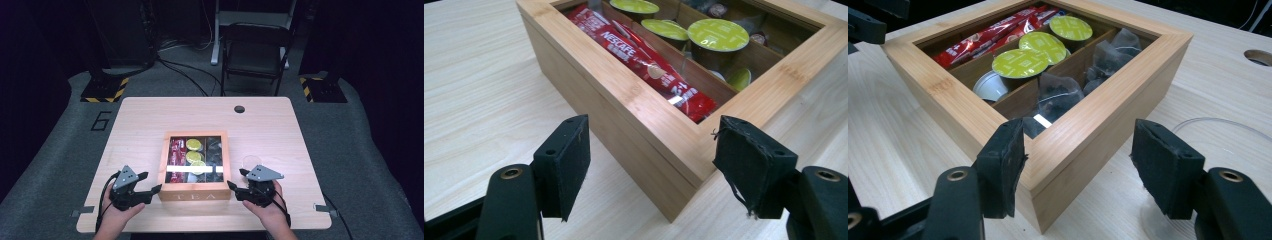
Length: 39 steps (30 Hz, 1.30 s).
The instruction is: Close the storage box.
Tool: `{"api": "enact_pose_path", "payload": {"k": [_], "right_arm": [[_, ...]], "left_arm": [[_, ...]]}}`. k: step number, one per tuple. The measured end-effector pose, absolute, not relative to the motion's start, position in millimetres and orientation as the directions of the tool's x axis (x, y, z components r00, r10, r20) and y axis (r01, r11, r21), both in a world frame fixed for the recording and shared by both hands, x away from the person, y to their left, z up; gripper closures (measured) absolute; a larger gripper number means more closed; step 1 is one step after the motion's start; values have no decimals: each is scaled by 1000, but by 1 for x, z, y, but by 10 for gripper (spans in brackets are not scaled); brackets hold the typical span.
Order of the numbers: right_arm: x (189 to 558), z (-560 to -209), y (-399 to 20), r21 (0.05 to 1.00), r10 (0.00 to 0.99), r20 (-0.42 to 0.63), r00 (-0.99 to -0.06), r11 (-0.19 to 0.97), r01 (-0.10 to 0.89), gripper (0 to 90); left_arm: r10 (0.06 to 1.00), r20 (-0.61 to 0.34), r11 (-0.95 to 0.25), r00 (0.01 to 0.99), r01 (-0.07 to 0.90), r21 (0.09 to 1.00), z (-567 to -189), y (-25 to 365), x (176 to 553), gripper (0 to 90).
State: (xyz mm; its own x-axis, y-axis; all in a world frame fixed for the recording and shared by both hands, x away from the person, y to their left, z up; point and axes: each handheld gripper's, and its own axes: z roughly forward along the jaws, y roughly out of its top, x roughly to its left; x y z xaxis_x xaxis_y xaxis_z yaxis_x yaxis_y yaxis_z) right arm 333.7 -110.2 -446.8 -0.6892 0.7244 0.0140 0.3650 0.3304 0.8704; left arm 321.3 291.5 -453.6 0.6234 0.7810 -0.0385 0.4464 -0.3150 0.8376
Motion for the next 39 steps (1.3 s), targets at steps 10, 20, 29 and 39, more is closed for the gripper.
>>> {"api": "enact_pose_path", "payload": {"k": [10,20,29,39], "right_arm": [[337,-444,-120,877,745,8,-667,316,362,381],[338,-446,-124,872,724,2,-690,337,356,462],[339,-452,-124,863,714,-11,-700,361,354,471],[336,-456,-125,858,726,3,-688,351,374,469]], "left_arm": [[803,-30,-301,595,449,842,-453,304,325,324],[828,-36,-282,559,473,835,-458,316,332,350],[842,-56,-268,536,506,819,-465,324,341,358],[845,-48,-283,532,522,805,-473,323,352,363]]}}
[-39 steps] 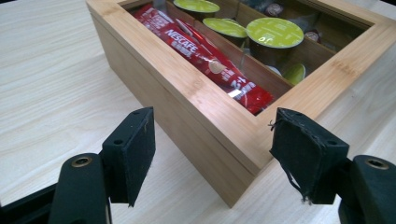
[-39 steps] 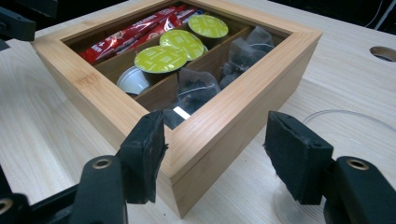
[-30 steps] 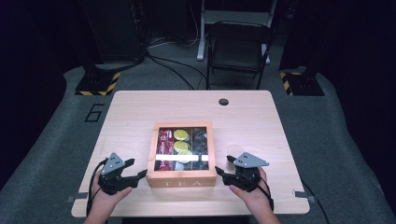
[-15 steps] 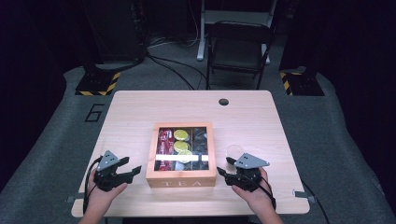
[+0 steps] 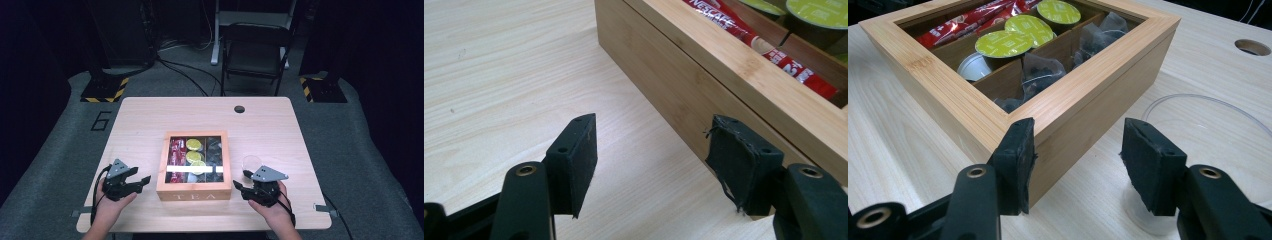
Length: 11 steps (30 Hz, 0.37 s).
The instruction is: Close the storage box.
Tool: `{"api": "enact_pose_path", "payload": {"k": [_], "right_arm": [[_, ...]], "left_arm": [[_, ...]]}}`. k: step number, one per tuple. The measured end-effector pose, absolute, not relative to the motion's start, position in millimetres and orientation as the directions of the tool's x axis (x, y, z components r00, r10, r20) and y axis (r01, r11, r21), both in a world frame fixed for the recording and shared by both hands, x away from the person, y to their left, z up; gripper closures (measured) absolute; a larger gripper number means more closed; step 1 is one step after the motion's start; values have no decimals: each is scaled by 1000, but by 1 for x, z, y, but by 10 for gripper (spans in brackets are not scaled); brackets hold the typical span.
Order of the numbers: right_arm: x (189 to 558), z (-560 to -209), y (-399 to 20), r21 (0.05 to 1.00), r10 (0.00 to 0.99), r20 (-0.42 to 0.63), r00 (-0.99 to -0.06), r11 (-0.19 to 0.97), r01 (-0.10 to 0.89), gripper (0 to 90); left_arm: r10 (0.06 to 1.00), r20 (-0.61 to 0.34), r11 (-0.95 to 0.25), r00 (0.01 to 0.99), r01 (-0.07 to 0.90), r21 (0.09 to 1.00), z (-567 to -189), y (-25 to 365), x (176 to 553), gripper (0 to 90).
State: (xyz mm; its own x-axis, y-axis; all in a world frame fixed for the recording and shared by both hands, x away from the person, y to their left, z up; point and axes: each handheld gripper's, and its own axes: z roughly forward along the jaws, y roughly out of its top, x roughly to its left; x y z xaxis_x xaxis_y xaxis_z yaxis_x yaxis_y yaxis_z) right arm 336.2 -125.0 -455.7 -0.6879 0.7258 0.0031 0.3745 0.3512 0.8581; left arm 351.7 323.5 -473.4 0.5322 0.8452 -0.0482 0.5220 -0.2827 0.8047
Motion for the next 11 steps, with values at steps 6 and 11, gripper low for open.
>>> {"api": "enact_pose_path", "payload": {"k": [6,11], "right_arm": [[335,-456,-128,863,728,5,-685,343,371,454],[331,-456,-129,865,704,20,-710,344,365,416]], "left_arm": [[842,-53,-285,536,527,801,-475,322,357,363],[844,-50,-287,535,526,801,-477,321,361,363]]}}
